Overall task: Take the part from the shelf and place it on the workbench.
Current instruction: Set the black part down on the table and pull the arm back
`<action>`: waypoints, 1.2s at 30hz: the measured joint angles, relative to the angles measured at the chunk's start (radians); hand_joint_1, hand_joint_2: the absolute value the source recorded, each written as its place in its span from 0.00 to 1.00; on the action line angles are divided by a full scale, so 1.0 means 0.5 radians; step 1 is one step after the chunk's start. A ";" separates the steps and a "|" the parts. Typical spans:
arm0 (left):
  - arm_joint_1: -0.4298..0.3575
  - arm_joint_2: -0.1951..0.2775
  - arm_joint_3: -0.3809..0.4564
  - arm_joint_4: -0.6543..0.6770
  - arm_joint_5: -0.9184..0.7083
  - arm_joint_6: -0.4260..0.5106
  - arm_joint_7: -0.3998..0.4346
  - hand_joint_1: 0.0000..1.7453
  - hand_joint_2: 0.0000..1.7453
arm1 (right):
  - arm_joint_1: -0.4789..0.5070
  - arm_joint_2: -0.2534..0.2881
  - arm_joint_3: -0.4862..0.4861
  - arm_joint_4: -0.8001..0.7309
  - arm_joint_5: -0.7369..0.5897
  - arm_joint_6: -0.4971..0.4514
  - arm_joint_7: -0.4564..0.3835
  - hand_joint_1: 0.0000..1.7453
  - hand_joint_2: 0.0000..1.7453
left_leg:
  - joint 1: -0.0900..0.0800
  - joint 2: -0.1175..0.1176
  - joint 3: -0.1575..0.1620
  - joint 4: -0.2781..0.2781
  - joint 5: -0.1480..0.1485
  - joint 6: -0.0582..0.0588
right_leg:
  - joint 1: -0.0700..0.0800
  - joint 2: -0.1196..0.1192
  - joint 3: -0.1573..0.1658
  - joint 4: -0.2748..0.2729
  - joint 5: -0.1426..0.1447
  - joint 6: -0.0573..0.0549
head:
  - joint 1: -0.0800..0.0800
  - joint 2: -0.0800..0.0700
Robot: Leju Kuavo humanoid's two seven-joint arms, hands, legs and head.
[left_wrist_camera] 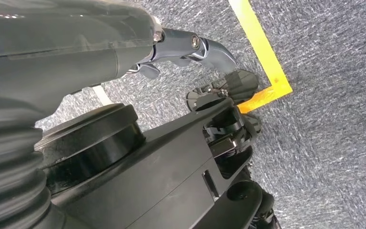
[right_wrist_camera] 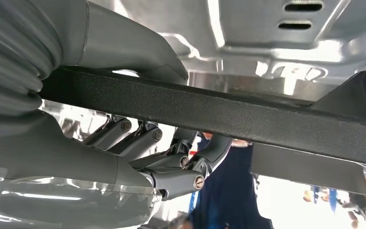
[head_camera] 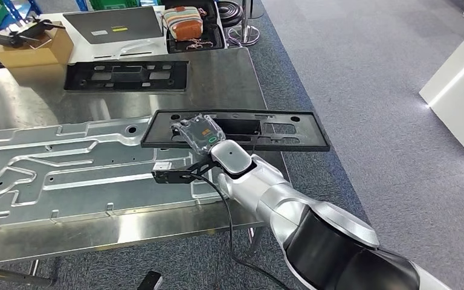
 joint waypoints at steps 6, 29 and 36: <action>-0.016 -0.010 -0.016 0.000 -0.026 0.016 0.001 0.00 1.00 | 0.038 -0.014 -0.068 0.017 0.092 -0.017 -0.004 1.00 1.00 | 0.000 0.000 0.000 0.000 0.000 0.000 | 0.000 0.000 0.000 0.000 0.000 0.000 | 0.000 0.000; -0.050 -0.014 -0.017 0.000 0.028 -0.021 0.054 0.00 1.00 | 0.045 -0.052 -0.072 0.032 0.305 0.065 0.048 1.00 1.00 | -0.011 0.000 -0.007 0.013 -0.028 0.033 | -0.008 0.000 0.007 0.007 -0.005 0.026 | 0.000 0.000; -0.055 -0.030 -0.016 0.000 0.035 -0.025 0.060 0.00 1.00 | 0.040 -0.061 -0.072 0.034 0.361 0.102 0.084 1.00 1.00 | 0.005 0.005 0.059 -0.002 -0.063 0.066 | -0.036 -0.008 -0.242 0.499 -0.224 0.084 | 0.000 0.000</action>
